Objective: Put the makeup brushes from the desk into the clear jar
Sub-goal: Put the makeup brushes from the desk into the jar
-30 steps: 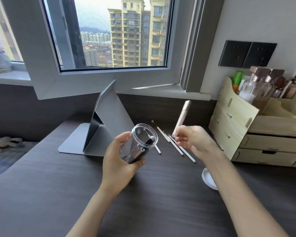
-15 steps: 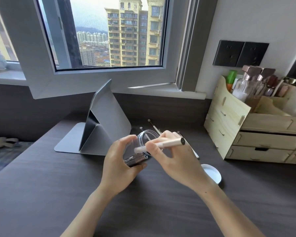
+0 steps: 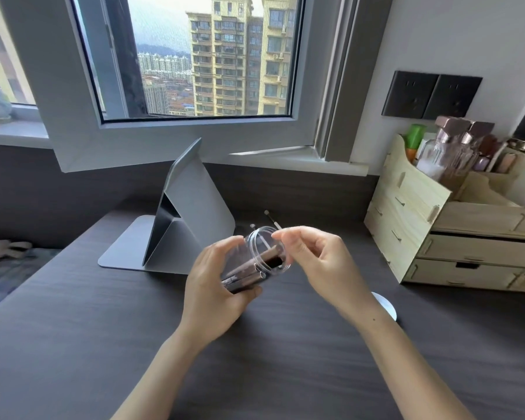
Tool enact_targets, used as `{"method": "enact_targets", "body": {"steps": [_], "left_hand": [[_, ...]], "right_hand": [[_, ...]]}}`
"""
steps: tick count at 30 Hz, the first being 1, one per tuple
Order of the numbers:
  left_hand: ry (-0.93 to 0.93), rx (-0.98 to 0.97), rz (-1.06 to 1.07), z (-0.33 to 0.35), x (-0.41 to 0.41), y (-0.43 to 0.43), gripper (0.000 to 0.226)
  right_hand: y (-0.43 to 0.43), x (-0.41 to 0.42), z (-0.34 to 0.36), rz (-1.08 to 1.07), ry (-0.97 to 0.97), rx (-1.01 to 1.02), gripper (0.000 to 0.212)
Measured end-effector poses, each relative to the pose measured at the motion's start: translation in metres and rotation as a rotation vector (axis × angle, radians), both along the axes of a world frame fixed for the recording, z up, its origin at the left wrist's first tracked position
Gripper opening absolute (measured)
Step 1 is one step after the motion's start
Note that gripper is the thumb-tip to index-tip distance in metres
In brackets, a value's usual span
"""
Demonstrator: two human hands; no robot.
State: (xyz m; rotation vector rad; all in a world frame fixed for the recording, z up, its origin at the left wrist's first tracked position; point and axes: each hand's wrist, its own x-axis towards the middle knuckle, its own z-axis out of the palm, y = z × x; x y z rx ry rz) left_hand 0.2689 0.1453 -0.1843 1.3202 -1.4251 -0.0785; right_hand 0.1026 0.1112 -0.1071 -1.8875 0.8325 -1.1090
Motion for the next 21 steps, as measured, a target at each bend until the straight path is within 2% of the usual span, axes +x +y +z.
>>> {"method": "enact_targets", "body": {"steps": [2,4,6,8,10,14,16,18,19,21], "left_hand": [[0.026,0.000,0.010,0.000,0.001,-0.001,0.073],[0.064,-0.004,0.026,0.000,0.003,-0.001,0.074],[0.123,-0.005,0.033,0.000,0.005,-0.002,0.074],[0.172,-0.004,0.021,-0.001,0.007,-0.003,0.074],[0.203,-0.004,0.011,-0.001,0.008,-0.004,0.074],[0.206,-0.009,0.039,-0.002,0.010,-0.004,0.074],[0.167,-0.020,0.060,-0.001,0.009,-0.004,0.073],[0.126,-0.037,0.079,-0.001,0.008,-0.004,0.074],[0.110,-0.042,0.087,-0.001,0.008,-0.004,0.075],[0.075,-0.045,0.097,0.000,0.008,-0.003,0.075]], "right_hand": [[-0.013,0.001,-0.005,-0.085,-0.116,0.009,0.028],[-0.034,0.006,-0.016,-0.271,-0.068,-0.015,0.029],[-0.058,0.018,-0.030,-0.405,0.206,-0.057,0.026],[-0.077,0.035,-0.043,-0.433,0.538,-0.071,0.024],[-0.092,0.051,-0.054,-0.433,0.775,-0.069,0.029],[-0.112,0.066,-0.072,-0.426,0.946,-0.054,0.029],[-0.117,0.067,-0.077,-0.394,0.932,-0.034,0.026],[-0.115,0.063,-0.072,-0.374,0.826,0.001,0.021],[-0.113,0.059,-0.066,-0.380,0.693,0.035,0.018],[-0.103,0.045,-0.046,-0.390,0.267,0.167,0.016]]}}
